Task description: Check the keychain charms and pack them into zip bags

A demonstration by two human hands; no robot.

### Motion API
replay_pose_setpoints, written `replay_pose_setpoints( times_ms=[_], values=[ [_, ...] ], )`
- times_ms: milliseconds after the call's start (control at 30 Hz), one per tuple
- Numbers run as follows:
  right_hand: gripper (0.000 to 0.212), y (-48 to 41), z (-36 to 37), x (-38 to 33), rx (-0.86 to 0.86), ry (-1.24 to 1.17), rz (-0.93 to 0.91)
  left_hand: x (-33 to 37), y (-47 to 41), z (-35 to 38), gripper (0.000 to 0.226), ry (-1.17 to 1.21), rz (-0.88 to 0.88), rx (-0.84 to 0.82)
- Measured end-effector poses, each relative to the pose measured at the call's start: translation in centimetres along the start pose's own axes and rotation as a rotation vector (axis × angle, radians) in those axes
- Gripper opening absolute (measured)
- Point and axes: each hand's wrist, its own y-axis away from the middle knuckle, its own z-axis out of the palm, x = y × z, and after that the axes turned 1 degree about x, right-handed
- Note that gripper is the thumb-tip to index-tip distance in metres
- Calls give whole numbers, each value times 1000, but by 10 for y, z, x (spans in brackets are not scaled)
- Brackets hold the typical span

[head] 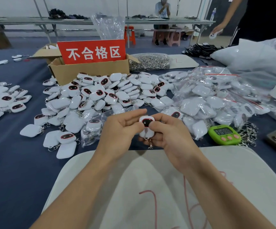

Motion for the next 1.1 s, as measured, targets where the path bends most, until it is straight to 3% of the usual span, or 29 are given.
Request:
replay_pose_setpoints(
  times_ms=[267, 533, 767, 933, 1100],
  values=[
    [17, 1, 3, 3, 92, 114, -61, 1, 3, 2, 31, -81, -17, 29],
    [12, 3, 6, 4, 59, 133, -80, 7, 6, 0, 21, -103, -22, 63],
    [25, 0, 4, 5, 21, 126, -50, 5, 4, 3, 14, -121, -40, 68],
    [24, -2, 5, 5, 21, 137, -54, 2, 3, 4, 15, -193, 11, 87],
    [36, -3, 5, 5, 49, 187, -81, 2, 3, 2, 27, -170, 59, 58]
  ],
)
